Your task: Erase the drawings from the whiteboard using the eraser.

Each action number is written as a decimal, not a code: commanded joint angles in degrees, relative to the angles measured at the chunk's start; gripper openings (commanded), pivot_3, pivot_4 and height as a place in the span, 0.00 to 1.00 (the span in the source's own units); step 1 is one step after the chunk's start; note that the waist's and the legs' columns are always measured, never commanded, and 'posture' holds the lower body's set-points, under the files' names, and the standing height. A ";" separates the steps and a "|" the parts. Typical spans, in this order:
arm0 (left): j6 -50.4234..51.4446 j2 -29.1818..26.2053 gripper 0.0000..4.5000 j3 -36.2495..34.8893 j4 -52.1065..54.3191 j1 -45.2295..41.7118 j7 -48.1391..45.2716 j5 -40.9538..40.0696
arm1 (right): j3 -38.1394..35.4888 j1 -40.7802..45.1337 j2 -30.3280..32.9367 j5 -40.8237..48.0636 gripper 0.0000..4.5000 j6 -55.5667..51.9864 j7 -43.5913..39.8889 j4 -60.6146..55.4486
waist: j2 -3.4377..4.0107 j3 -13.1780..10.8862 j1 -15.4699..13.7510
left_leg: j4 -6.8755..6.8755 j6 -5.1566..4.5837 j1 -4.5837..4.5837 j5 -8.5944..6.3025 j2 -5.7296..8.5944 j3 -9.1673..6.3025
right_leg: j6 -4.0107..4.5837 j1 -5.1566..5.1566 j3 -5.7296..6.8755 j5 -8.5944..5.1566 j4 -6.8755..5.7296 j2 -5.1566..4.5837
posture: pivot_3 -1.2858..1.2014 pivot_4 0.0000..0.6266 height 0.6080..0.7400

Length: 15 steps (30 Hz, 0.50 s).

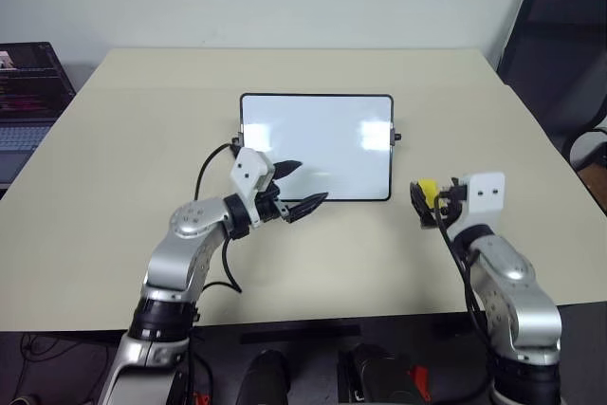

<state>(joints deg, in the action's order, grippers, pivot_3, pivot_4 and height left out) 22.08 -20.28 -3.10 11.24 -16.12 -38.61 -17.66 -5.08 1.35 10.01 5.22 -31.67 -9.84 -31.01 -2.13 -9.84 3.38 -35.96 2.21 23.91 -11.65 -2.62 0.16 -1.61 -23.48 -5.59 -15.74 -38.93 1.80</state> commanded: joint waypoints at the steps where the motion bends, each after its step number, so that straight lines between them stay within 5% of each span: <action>1: -2.04 2.73 1.00 -5.65 9.38 10.14 11.42 3.31 | 1.62 -6.95 -2.01 -1.05 0.99 10.37 1.11 -4.30 | -0.03 0.05 0.28 | 0.02 0.00 -0.04 0.00 -0.03 -0.03 | -0.01 0.02 -0.02 -0.02 0.00 -0.05 | 0.52 0.24 1.00; 7: -8.26 7.30 1.00 -6.76 14.88 20.74 23.64 11.43 | -0.92 -15.71 -3.71 0.87 0.99 26.53 -0.20 0.99 | -0.12 0.04 -0.73 | -0.12 0.02 -0.13 0.01 -0.05 -0.07 | 0.33 0.20 0.02 -0.20 -0.03 -0.14 | 0.52 0.24 1.00; 15: -7.06 9.19 1.00 -6.95 17.05 23.02 29.26 13.66 | -0.58 -15.72 -3.36 2.83 0.99 30.09 -1.91 4.20 | -0.18 0.09 -0.69 | -0.08 -0.01 -0.22 0.03 0.04 0.11 | 0.44 0.26 0.00 -0.28 -0.02 -0.40 | 0.52 0.24 1.00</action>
<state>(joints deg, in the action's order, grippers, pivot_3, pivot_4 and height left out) 15.59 -10.92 -10.15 25.32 6.52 -9.56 -4.15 -6.35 -14.31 6.60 7.57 -2.90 -11.31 -25.05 -2.31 -9.75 2.68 -36.02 2.20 23.70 -11.62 -2.59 0.26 -1.12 -23.23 -5.56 -16.05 -38.95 1.41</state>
